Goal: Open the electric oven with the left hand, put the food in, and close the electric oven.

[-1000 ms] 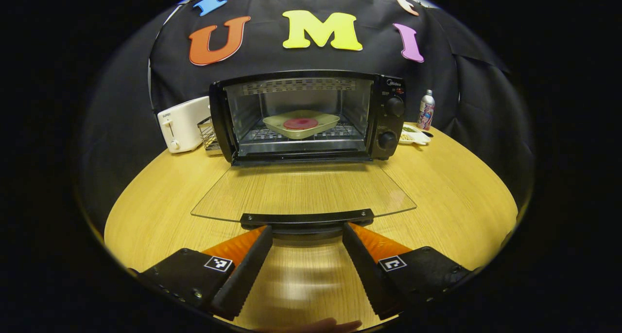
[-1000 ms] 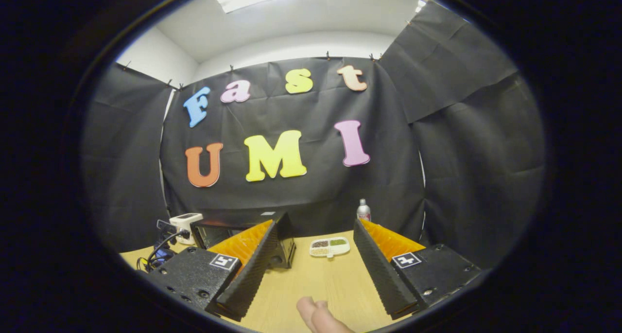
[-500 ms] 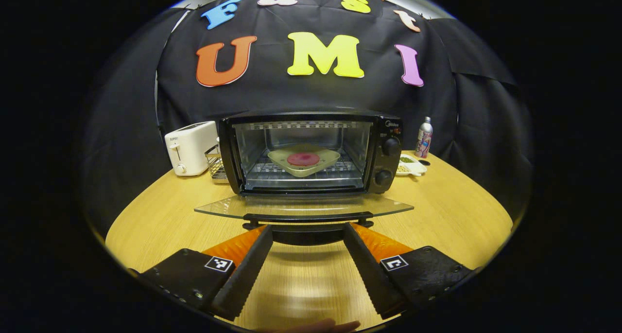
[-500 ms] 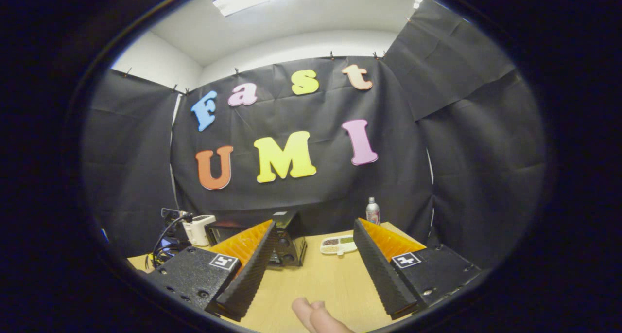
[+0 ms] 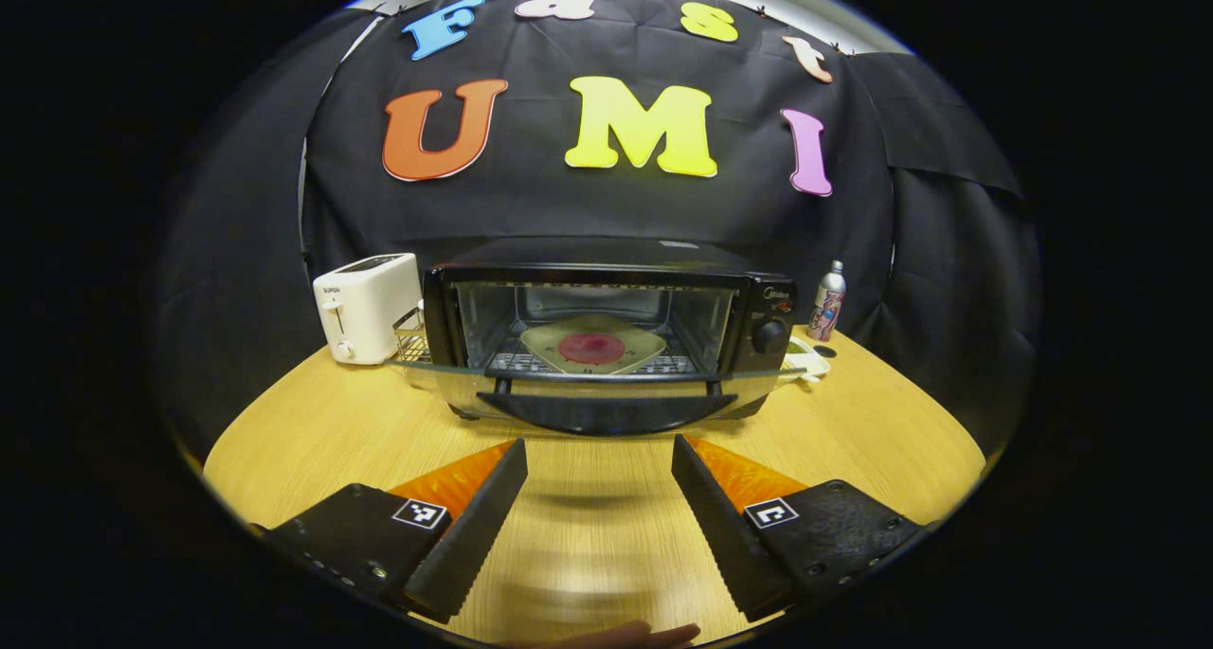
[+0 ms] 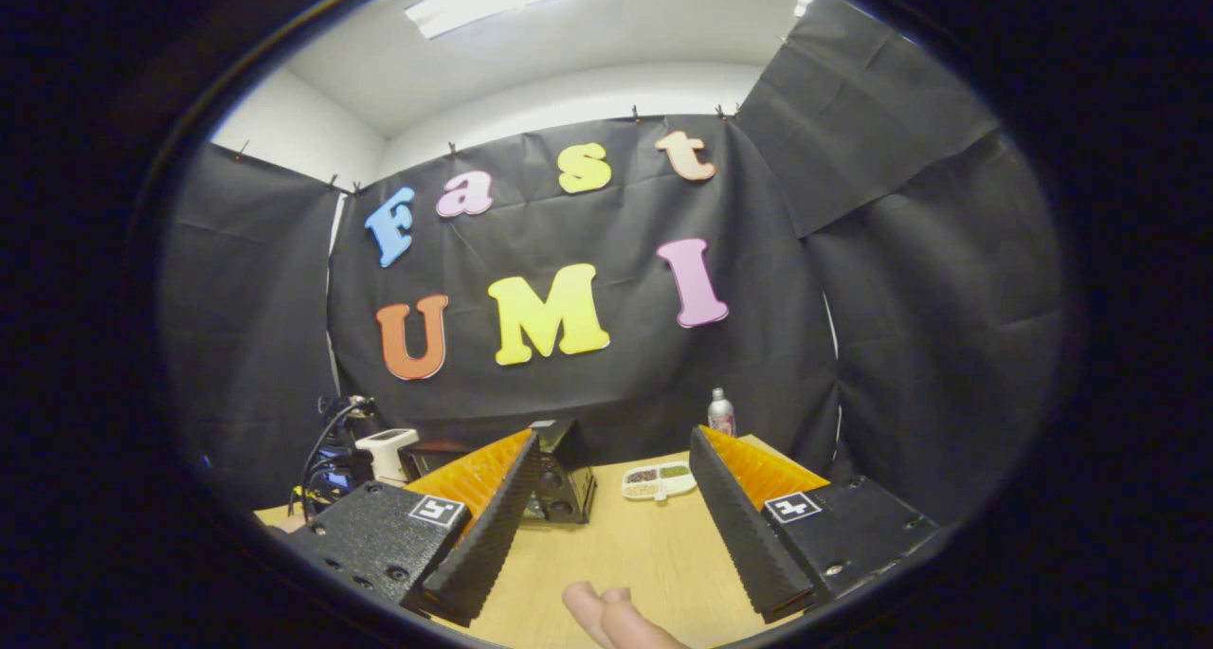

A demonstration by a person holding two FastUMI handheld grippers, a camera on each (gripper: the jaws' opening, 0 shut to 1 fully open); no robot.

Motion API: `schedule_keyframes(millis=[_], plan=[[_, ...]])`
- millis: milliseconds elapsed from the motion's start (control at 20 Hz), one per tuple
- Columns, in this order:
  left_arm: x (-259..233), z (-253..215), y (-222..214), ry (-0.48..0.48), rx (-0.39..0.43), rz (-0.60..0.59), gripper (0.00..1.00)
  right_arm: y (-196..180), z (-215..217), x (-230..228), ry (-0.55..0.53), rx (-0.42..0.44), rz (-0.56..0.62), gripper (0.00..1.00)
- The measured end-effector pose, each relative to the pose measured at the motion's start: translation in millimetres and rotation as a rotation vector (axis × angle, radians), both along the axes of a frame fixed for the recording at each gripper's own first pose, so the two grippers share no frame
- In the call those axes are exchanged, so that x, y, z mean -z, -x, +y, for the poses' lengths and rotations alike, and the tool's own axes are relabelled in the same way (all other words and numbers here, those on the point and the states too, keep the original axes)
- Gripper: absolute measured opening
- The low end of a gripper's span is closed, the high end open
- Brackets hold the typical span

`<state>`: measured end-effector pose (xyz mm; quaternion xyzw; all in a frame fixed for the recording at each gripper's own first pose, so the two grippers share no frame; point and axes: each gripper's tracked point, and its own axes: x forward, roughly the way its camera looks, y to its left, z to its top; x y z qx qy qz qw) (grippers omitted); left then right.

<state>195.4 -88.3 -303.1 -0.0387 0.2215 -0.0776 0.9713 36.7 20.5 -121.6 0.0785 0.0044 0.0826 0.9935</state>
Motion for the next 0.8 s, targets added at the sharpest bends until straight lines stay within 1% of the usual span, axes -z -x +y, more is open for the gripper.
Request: schedule_keyframes(millis=[50, 100, 150, 250, 300, 450, 500, 600, 650, 700, 750, 800], plan=[[1.1, 3.0, -7.8, -0.024, -0.010, -0.003, 0.98, -2.2, -1.3, 2.1, -0.002, 0.001, 0.002, 1.00], [1.5, 3.7, -13.8, -0.033, -0.014, -0.006, 0.98, -3.4, -2.0, 2.6, -0.003, 0.002, 0.004, 1.00], [0.9, 2.5, -19.9, -0.033, -0.018, -0.007, 0.98, -6.0, -2.4, 4.7, -0.006, 0.003, 0.007, 0.94], [0.3, -1.3, -25.5, -0.018, -0.014, -0.002, 0.98, -9.4, -1.6, 9.9, -0.013, -0.005, 0.020, 0.94], [-3.1, -0.5, -29.5, -0.017, -0.020, -0.010, 0.98, -11.2, -3.2, 12.4, -0.014, -0.003, 0.027, 1.00], [-10.1, 1.0, -40.2, -0.024, -0.031, -0.036, 0.98, -16.2, -9.3, 18.5, -0.017, 0.006, 0.043, 1.00], [-8.3, 2.8, -41.6, -0.031, -0.036, -0.043, 0.98, -16.0, -10.7, 19.7, -0.014, 0.010, 0.049, 0.94], [-11.9, 7.0, -48.2, -0.045, -0.053, -0.053, 0.98, -13.1, -12.1, 16.2, -0.005, 0.017, 0.048, 0.94], [-13.3, 8.3, -50.8, -0.043, -0.058, -0.056, 0.98, -9.6, -12.0, 13.3, 0.000, 0.017, 0.040, 1.00], [-16.3, 7.8, -52.0, -0.037, -0.063, -0.054, 0.98, -6.2, -11.6, 9.6, 0.006, 0.019, 0.032, 1.00], [-22.4, 8.0, -52.6, -0.029, -0.062, -0.061, 0.98, -2.0, -13.0, 6.5, 0.011, 0.022, 0.022, 0.94], [-26.1, 10.3, -50.6, -0.026, -0.067, -0.060, 0.98, 2.6, -13.8, 2.1, 0.013, 0.026, 0.014, 0.94]])
